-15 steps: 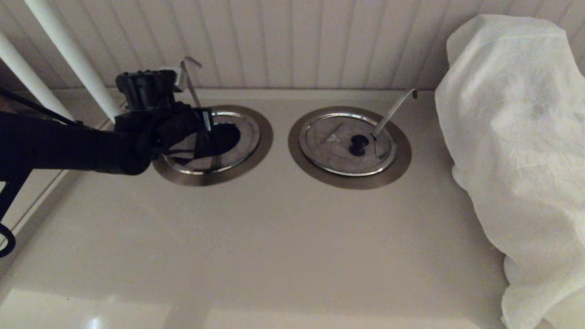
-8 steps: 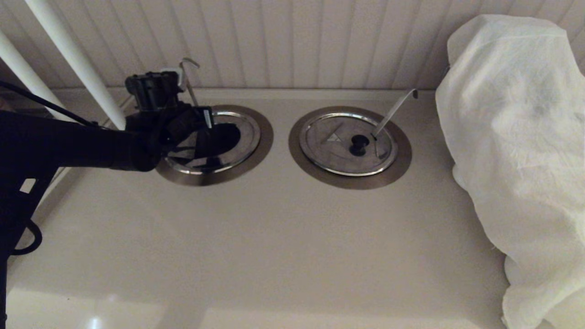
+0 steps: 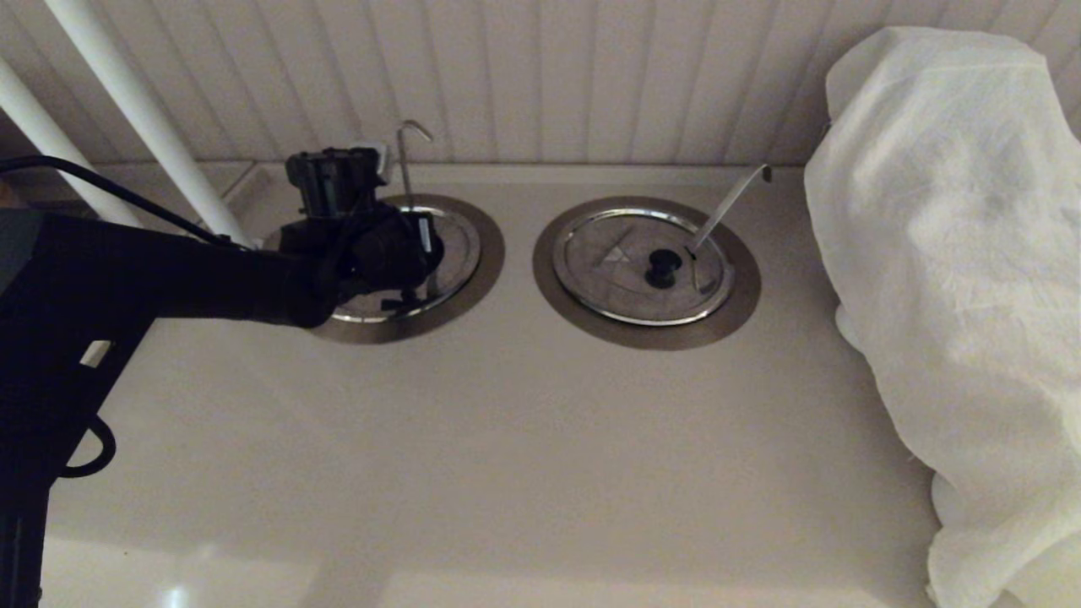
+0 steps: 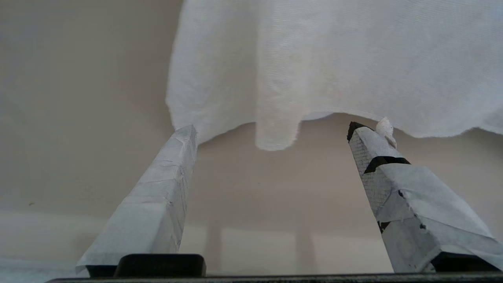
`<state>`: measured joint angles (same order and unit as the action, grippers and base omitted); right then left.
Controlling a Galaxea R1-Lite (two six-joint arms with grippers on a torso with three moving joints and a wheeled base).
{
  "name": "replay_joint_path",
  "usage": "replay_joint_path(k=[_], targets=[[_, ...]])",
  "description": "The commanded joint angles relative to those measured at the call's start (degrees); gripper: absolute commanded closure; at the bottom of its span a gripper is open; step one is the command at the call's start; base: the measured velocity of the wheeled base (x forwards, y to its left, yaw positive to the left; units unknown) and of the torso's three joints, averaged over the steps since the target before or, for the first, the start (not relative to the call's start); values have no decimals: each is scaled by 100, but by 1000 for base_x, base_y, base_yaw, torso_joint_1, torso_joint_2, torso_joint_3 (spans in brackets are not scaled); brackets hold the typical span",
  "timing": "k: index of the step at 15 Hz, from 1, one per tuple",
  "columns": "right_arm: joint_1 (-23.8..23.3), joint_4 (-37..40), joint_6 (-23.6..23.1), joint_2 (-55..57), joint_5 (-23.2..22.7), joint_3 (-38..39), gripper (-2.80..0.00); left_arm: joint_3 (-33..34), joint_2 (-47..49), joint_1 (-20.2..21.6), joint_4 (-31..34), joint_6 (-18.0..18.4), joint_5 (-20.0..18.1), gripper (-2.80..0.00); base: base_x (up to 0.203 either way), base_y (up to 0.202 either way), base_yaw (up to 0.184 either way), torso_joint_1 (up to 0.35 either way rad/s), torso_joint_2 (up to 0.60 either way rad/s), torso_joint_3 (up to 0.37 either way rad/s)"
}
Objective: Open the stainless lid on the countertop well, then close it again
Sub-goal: Stir with a spoon
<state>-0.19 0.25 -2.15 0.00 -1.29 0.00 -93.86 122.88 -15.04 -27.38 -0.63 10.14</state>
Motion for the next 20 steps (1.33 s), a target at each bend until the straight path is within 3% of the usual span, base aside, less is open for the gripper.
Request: replay_joint_path(k=[1, 7, 11, 12, 20], targets=[[2, 1, -5, -9, -3, 9, -280, -167, 91, 0, 115, 2, 30, -280, 0, 0, 0, 0, 0, 0], [2, 1, -7, -9, -3, 9, -280, -806, 435, 8, 200, 35, 225, -280, 0, 0, 0, 0, 0, 0], [2, 1, -10, -9, -3, 9, -280, -1964, 873, 33, 564, 129, 96, -280, 0, 0, 0, 0, 0, 0], [2, 1, -5, 0, -3, 9, -280, -1948, 975, 45, 628, 311, 56, -280, 0, 0, 0, 0, 0, 0], [2, 1, -5, -9, -3, 9, -280, -1705, 1019, 478, 150, 302, 67, -280, 0, 0, 0, 0, 0, 0]])
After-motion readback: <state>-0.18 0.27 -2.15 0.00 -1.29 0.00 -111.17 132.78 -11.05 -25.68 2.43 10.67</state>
